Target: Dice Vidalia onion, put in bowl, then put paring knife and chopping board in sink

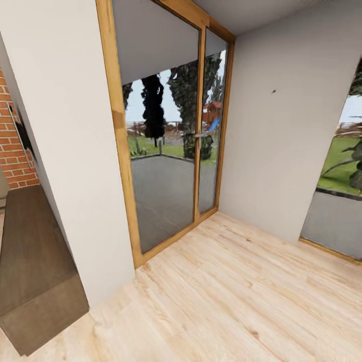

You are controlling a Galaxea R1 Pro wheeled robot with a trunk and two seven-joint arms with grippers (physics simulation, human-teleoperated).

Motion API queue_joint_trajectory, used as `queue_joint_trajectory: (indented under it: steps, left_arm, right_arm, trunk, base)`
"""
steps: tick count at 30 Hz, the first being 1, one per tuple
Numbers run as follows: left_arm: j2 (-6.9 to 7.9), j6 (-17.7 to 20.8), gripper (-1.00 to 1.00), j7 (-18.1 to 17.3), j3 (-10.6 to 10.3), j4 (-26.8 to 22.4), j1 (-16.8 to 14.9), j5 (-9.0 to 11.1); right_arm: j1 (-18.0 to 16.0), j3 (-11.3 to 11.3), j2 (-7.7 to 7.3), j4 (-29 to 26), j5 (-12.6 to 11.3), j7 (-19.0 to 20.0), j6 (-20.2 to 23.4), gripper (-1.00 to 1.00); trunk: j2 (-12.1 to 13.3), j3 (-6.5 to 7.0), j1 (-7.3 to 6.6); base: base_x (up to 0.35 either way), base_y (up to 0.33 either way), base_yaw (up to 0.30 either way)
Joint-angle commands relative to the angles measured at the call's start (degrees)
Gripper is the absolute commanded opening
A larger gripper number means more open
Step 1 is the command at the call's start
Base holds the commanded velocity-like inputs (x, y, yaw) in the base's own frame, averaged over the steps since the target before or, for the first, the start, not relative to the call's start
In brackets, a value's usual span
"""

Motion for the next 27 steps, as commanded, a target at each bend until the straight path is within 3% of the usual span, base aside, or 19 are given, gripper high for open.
queue_joint_trajectory:
  steps: [1, 13, 27]
  left_arm:
    - [0.0, -0.2, 1.0, 0.1, 0.0, 0.0, 0.0, 0.1]
    - [-0.08, -0.1, 1.0, 0.1, 0.0, 0.0, 0.0, 0.1]
    - [-0.09, -0.1, 1.0, 0.1, -0.1, 0.0, 0.0, 0.1]
  right_arm:
    - [-0.1, -0.1, 0.03, 0.0, 0.5, 0.0, -0.1, 1.0]
    - [-0.1, -0.1, 0.03, 0.0, 0.5, 0.0, -0.1, 1.0]
    - [0.0, -0.2, 0.03, 0.0, 0.5, 0.0, -0.1, 1.0]
  trunk:
    - [0.0, -0.02, 0.0]
    - [0.0, 0.52, 0.0]
    - [0.0, 1.06, 0.0]
  base:
    - [0.0, 0.0, -0.249]
    - [0.0, -0.033, -0.249]
    - [0.0, -0.293, -0.256]
